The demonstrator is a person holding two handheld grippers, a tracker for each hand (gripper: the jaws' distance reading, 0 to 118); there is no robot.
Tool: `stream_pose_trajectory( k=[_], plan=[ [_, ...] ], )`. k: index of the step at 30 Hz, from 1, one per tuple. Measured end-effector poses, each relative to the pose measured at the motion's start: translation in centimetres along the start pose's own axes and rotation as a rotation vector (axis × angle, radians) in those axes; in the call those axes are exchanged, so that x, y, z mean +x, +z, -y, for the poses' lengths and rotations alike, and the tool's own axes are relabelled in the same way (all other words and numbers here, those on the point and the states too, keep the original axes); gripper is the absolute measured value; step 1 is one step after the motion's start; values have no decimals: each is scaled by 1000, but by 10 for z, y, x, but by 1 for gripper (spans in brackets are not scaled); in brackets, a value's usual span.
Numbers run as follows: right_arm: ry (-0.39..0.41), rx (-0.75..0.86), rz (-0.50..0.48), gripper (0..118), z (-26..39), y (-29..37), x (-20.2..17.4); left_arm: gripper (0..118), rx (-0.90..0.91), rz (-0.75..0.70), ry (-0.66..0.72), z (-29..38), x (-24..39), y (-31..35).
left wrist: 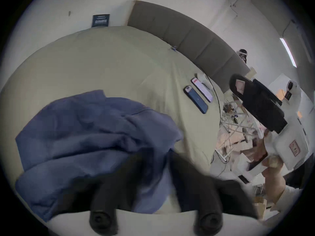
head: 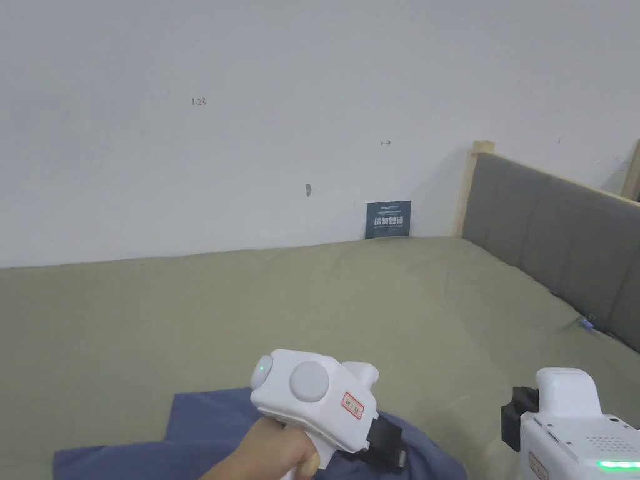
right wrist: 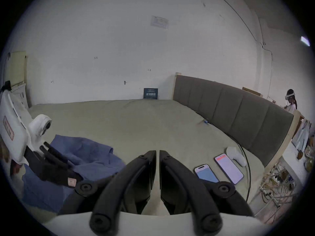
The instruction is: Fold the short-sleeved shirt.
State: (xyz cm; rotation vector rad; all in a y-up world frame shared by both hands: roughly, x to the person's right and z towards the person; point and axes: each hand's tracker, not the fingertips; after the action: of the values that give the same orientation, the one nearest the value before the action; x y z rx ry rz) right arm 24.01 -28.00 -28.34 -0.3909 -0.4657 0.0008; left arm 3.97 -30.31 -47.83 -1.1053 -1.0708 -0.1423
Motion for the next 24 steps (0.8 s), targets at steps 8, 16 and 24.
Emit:
stream_pose_trajectory(
  k=[8,16,24],
  plan=[
    [37,21,-106,10,-17,6,-37,93,420,-144,218,45,-52,176],
    [44,33,-181,10,-27,20,-66,0,683,-705,316,206,-69,285],
    [78,4,-208,10,-10,26,-77,0,671,-681,519,303,-92,285]
  ],
)
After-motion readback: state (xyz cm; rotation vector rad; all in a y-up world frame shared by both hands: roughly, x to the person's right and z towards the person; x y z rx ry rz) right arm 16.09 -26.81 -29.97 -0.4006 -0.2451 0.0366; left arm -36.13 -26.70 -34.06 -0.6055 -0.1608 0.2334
